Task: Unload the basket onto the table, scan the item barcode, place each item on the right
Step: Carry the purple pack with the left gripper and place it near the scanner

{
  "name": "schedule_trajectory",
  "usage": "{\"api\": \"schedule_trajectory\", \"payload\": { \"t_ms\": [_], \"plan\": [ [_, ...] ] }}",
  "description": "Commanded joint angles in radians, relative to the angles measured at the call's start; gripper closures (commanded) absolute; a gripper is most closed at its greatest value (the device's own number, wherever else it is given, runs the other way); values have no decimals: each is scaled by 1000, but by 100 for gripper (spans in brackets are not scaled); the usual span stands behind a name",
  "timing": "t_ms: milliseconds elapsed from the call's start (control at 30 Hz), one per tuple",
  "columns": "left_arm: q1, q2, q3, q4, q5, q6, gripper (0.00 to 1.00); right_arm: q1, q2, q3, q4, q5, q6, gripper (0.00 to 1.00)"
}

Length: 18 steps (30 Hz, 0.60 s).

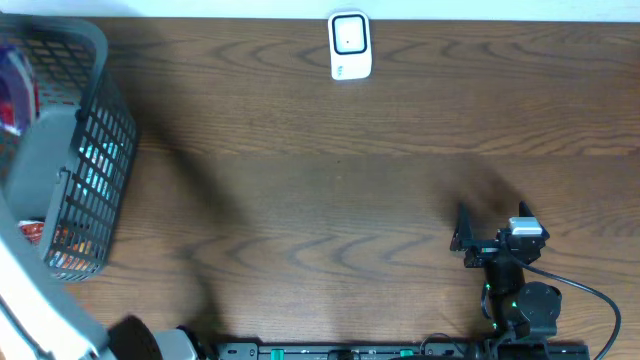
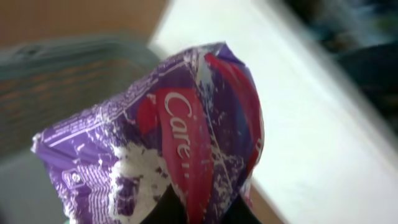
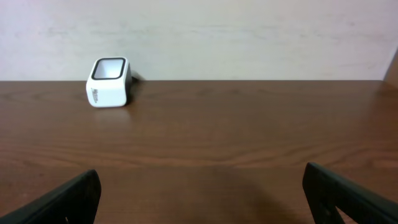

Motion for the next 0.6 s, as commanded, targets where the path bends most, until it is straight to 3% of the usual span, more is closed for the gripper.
{"api": "schedule_trajectory", "payload": {
  "t_ms": [0,133,400,567],
  "plan": [
    [-40,-104,10,51,171,-2,93,-10,-6,-3,-2,0,7,1],
    [-153,-143,10,56,171,21,93,-10,-6,-3,-2,0,7,1],
    [-504,-92,9,55,166,230,93,-10,-6,-3,-2,0,7,1],
    [-681,-19,9,39,108,240,93,-10,-6,-3,-2,0,7,1]
  ]
}}
